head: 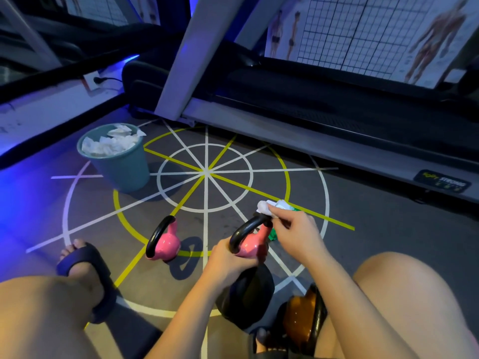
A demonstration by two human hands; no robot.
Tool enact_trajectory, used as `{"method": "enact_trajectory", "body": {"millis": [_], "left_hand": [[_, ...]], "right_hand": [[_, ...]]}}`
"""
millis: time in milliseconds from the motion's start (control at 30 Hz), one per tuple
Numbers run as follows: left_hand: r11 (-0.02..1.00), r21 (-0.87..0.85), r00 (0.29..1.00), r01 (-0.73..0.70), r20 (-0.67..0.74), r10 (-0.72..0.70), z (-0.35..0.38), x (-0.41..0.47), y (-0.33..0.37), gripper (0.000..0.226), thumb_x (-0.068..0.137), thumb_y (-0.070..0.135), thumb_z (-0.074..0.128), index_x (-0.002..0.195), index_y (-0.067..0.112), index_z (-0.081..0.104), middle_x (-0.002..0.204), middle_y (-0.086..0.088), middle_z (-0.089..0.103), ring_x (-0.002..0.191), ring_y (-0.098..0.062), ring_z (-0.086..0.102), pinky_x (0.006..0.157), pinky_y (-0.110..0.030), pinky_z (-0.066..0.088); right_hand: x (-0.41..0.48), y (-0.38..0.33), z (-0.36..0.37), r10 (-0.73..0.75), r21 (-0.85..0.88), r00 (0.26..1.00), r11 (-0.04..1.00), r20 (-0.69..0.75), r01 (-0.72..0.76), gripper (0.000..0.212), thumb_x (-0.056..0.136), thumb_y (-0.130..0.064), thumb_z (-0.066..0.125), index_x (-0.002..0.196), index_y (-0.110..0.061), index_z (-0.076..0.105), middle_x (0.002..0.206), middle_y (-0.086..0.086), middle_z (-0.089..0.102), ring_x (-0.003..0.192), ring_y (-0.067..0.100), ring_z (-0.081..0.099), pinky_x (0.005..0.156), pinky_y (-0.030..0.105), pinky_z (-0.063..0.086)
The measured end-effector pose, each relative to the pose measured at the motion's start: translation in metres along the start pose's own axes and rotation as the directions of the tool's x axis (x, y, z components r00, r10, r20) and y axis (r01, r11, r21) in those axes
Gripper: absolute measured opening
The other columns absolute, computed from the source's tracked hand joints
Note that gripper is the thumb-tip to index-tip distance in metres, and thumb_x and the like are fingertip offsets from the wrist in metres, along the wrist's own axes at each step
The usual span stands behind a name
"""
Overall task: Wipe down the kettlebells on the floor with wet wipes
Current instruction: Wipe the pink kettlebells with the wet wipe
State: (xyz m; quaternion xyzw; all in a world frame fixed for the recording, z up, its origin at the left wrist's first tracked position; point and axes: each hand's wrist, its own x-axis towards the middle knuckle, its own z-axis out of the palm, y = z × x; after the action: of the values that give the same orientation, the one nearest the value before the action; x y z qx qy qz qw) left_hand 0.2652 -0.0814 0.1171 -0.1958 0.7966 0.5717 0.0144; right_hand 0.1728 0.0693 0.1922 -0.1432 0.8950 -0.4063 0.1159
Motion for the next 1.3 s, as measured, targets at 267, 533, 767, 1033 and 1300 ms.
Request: {"method": "enact_trajectory", "body": {"millis": [267, 533, 767, 1033, 1300], "left_hand": [[1.0, -0.013, 1.0, -0.016, 0.008, 0.016, 0.004, -0.001, 0.002, 0.035, 0.065, 0.033, 0.088, 0.097, 0.035, 0.074, 0.088, 0.012, 0.076, 0.088, -0.002, 0.069, 0.088, -0.035, 0.056], [0.999, -0.05, 0.999, -0.009, 0.036, 0.011, 0.002, -0.002, 0.002, 0.043, 0.062, 0.04, 0.088, 0.102, 0.034, 0.075, 0.093, 0.01, 0.077, 0.093, -0.006, 0.071, 0.092, -0.039, 0.056], [0.996, -0.089, 0.999, 0.016, 0.034, -0.013, 0.002, -0.002, 0.001, 0.041, 0.068, 0.023, 0.088, 0.105, 0.034, 0.074, 0.094, 0.01, 0.076, 0.091, -0.004, 0.07, 0.091, -0.035, 0.056], [0.966, -0.235, 0.993, 0.109, -0.028, -0.118, 0.003, 0.0, 0.0, 0.059, 0.053, 0.039, 0.095, 0.108, 0.032, 0.075, 0.096, 0.008, 0.078, 0.095, -0.011, 0.072, 0.094, -0.043, 0.057], [0.959, -0.26, 0.993, 0.116, -0.006, -0.121, 0.001, -0.003, 0.003, 0.056, 0.057, 0.037, 0.094, 0.109, 0.037, 0.072, 0.1, 0.011, 0.076, 0.102, -0.01, 0.069, 0.097, -0.04, 0.056]], "right_hand": [[-0.009, -0.005, 0.003, -0.099, -0.142, 0.993, 0.986, -0.064, 0.089, 0.039, 0.098, -0.013, 0.052, 0.118, -0.041, 0.069, 0.114, 0.002, 0.067, 0.099, 0.015, 0.06, 0.076, 0.02, 0.047], [-0.024, -0.003, 0.019, -0.292, -0.042, 0.955, 0.956, -0.049, 0.29, 0.051, 0.091, -0.001, 0.056, 0.127, -0.037, 0.067, 0.127, -0.024, 0.061, 0.122, -0.019, 0.046, 0.109, 0.012, 0.033], [-0.016, 0.013, 0.024, 0.064, -0.076, 0.986, 0.994, -0.156, -0.077, 0.047, 0.098, -0.016, 0.047, 0.136, -0.041, 0.058, 0.098, 0.009, 0.064, 0.072, 0.015, 0.054, 0.066, 0.021, 0.039], [-0.013, 0.013, 0.031, -0.014, -0.031, 0.971, 0.999, -0.24, 0.007, 0.044, 0.096, -0.011, 0.053, 0.13, -0.036, 0.065, 0.106, 0.007, 0.073, 0.09, 0.022, 0.064, 0.066, 0.018, 0.039], [-0.019, 0.007, 0.04, 0.091, 0.116, 0.985, 0.99, -0.146, -0.074, 0.029, 0.098, -0.03, 0.059, 0.125, -0.039, 0.067, 0.093, -0.002, 0.075, 0.084, 0.006, 0.065, 0.067, 0.018, 0.046]]}}
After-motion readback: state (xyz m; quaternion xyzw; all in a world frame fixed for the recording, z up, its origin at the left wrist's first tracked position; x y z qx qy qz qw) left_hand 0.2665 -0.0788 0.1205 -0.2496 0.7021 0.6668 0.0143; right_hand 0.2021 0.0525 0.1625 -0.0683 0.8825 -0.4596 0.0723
